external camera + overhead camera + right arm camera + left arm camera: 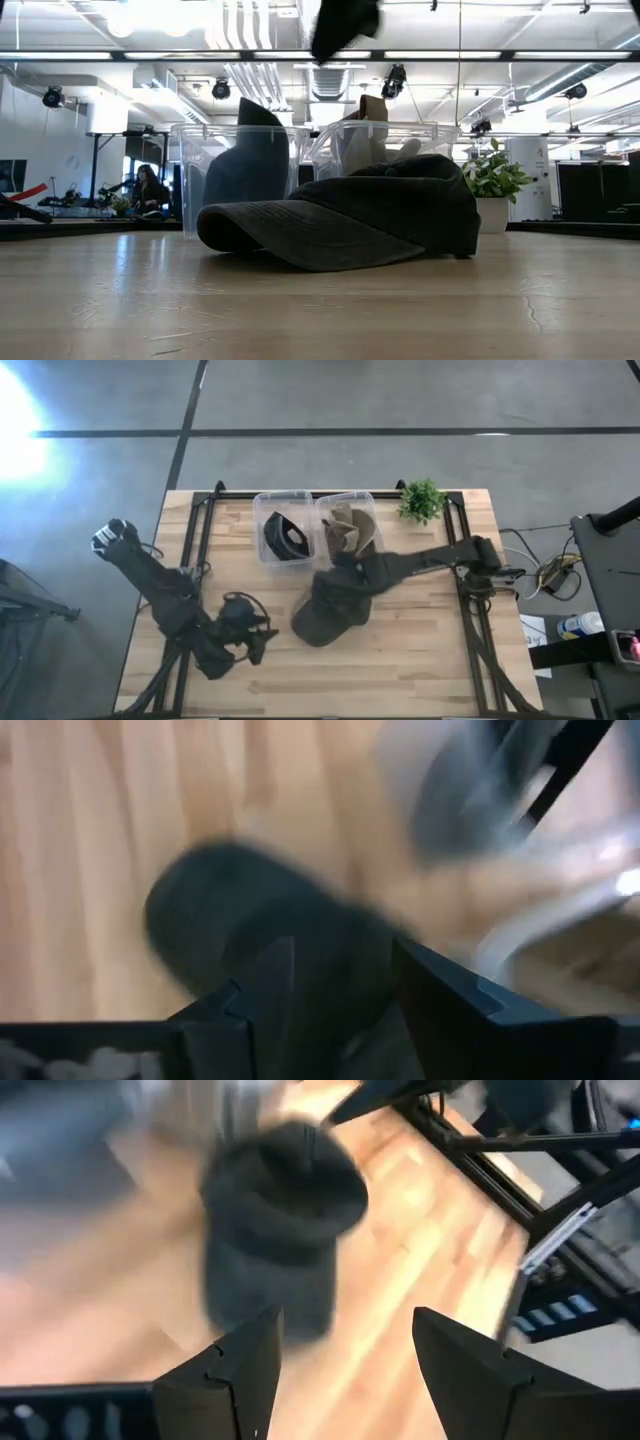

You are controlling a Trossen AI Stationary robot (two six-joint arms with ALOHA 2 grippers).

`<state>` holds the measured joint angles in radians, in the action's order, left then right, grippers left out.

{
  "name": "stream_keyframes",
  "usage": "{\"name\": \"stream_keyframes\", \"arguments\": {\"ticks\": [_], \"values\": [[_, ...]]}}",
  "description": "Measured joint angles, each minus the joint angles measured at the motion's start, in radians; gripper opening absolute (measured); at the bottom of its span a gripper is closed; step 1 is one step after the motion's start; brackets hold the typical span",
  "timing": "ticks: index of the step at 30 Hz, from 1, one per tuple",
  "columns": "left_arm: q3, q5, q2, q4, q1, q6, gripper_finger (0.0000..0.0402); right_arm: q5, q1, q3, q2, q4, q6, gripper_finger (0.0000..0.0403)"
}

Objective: Pick & Place hat
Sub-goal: Put the black cap into the left transparent bin

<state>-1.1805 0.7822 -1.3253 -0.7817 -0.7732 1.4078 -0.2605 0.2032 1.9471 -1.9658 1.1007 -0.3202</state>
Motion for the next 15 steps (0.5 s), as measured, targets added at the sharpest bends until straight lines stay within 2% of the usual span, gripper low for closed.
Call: {"name": "stream_keyframes", "arguments": {"ticks": [4, 6, 8, 11, 15], "values": [[0.218, -0.014, -0.001, 0.409, -0.007, 0.072, 0.0218, 0.013, 0.049, -0.274, 0.118, -0.122, -0.15, 0.0156], [0.314, -0.017, -0.013, 0.638, -0.007, 0.076, 0.0218, 0.033, 0.067, -0.408, 0.173, -0.237, -0.241, 0.0152], [0.382, -0.038, -0.041, 0.786, -0.008, 0.084, 0.0218, 0.053, 0.08, -0.531, 0.221, -0.376, -0.334, 0.0149], [0.431, -0.071, -0.101, 0.835, -0.008, 0.166, 0.0218, 0.06, 0.088, -0.673, 0.262, -0.593, -0.428, 0.0144], [0.446, -0.104, -0.2, 0.839, -0.008, 0.339, 0.0218, 0.06, 0.08, -0.79, 0.244, -0.756, -0.526, 0.0141]]}}
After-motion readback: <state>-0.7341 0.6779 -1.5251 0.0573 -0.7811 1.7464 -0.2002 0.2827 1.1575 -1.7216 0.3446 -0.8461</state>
